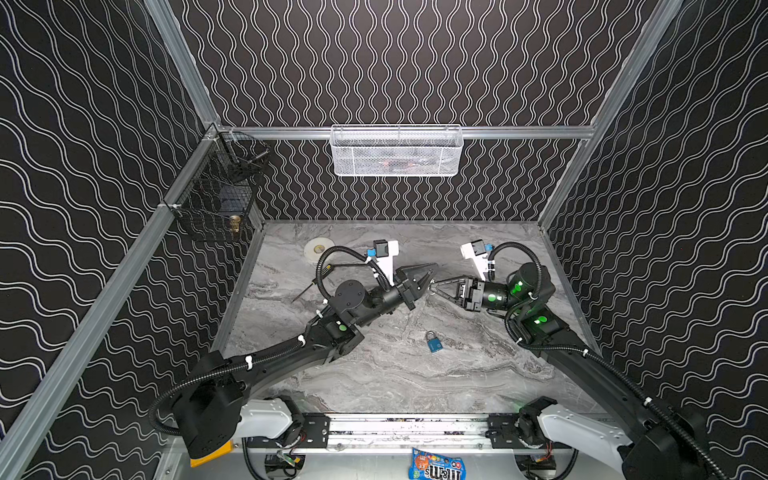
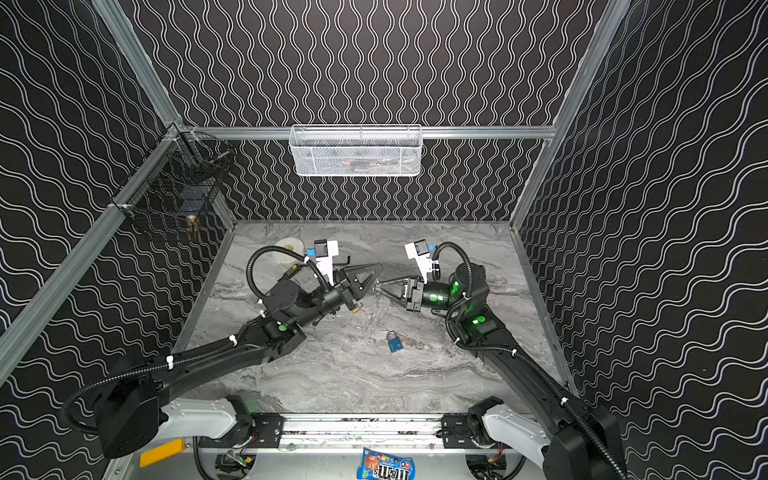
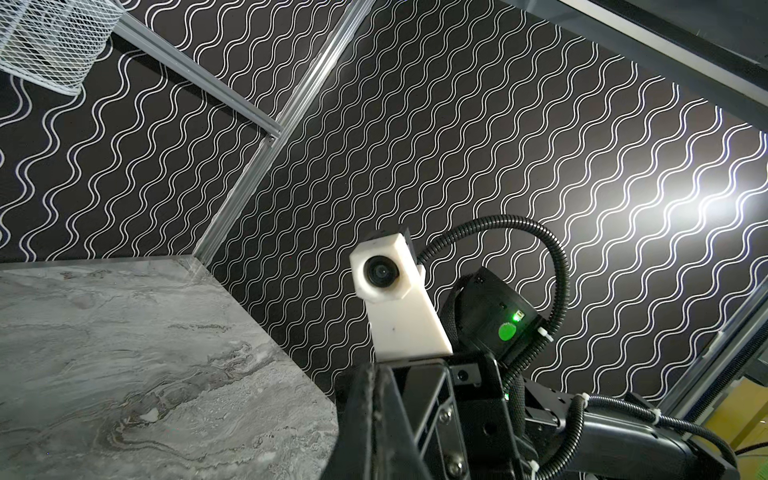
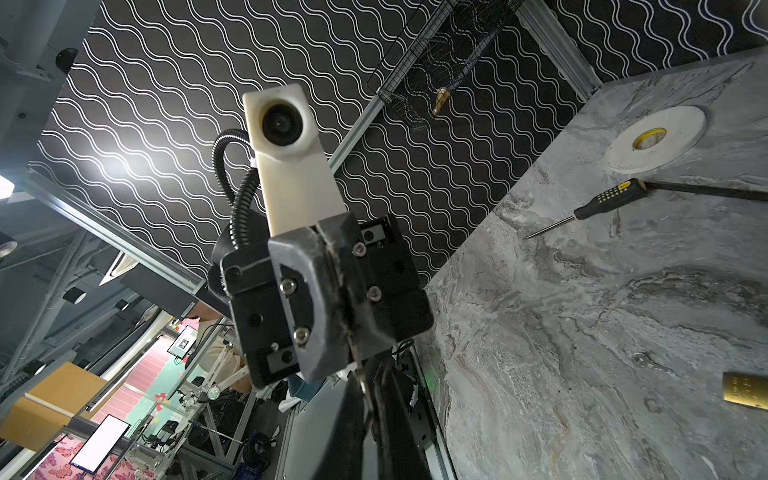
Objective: Unlock with the key
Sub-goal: 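Bring the right gripper holding the key up toward the left gripper, then lower the open left gripper over the blue padlock on the table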
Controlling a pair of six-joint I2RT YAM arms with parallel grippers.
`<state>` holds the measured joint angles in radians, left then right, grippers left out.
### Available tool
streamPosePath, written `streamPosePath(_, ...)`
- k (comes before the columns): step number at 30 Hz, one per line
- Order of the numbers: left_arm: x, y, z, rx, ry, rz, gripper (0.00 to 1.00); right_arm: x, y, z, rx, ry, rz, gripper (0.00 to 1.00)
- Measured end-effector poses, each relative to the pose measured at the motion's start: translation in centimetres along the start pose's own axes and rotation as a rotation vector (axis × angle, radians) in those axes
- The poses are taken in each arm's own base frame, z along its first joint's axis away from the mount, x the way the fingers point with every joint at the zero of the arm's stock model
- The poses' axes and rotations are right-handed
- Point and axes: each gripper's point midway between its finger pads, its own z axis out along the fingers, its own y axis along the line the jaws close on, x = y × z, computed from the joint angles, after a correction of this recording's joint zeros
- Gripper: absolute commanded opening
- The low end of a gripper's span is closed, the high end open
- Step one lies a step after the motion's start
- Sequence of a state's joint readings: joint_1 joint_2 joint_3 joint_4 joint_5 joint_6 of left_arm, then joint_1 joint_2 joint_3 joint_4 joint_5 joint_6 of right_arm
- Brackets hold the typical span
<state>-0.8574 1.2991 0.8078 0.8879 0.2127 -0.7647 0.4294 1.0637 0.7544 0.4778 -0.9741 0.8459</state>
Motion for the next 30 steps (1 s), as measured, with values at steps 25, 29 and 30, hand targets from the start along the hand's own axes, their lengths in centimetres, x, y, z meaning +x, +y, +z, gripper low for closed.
streamPosePath(25, 4.0, 6.2, -2.1, -0.554, 0.264, -0.092, 0.68, 2.3, -6.3, -5.1, 0.317, -0.013, 0.167, 0.0)
streamPosePath(29, 9.2, 8.4, -4.2, -0.715, 0.424, -0.125, 0.68, 4.4, -8.5, -6.4, 0.422, 0.006, 0.242, 0.0)
streamPosePath(30, 10.4, 8.9, -4.8, -0.752, 0.459, -0.137, 0.68, 5.0, -9.0, -6.7, 0.448, 0.013, 0.257, 0.0)
